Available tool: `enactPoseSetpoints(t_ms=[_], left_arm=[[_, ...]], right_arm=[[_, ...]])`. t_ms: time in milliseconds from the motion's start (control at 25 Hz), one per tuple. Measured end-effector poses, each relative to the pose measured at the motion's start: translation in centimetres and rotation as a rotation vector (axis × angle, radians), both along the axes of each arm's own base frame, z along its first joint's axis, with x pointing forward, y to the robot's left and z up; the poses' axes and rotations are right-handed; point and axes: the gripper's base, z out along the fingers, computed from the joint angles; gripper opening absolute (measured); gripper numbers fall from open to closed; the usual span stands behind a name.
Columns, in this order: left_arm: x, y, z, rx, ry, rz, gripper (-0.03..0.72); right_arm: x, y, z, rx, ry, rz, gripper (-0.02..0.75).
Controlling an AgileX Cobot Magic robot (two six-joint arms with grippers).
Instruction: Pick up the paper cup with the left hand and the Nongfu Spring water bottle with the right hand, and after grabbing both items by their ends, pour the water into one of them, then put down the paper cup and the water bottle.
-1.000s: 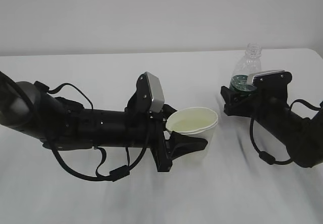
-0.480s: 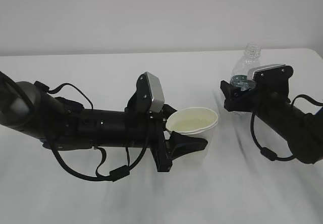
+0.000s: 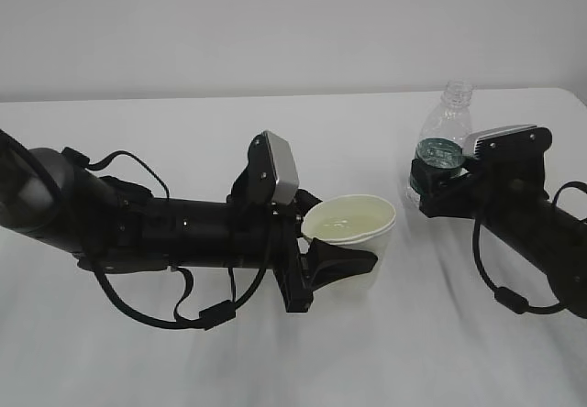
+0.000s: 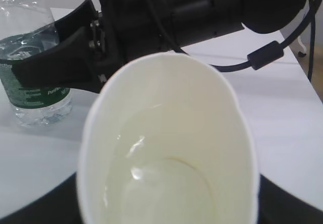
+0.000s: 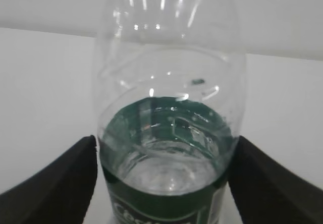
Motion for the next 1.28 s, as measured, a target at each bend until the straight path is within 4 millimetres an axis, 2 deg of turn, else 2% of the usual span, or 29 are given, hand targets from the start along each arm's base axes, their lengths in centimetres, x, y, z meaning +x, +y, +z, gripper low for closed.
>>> enactPoseSetpoints(t_ms=[360, 560, 840, 1040, 1280], left_arm=[[0.1, 0.0, 0.0, -0.003, 0.001, 0.007, 0.403], [0.3, 0.0, 0.1, -0.013, -0.008, 0.030, 0.403], [1.1, 0.3, 0.1, -0.006, -0.017, 0.130, 0.403], [1.6, 0.5, 0.1, -0.011, -0.005, 0.189, 0.403], [2.3, 1.2, 0.0, -0.006, 0.004, 0.241, 0.403]], right_arm=[[-2.2, -0.3, 1.3, -0.001, 0.013, -0.002, 0.609], [-4.2, -0.5, 1.7, -0.005, 0.041, -0.002, 0.609], [-6.9, -0.8, 4.0, 0.009, 0.019, -0.004, 0.608], [-7.4, -0.8, 5.2, 0.016, -0.013, 0.007, 0.608], [-7.6, -0.6, 5.2, 0.012, -0.010, 0.031, 0.608]])
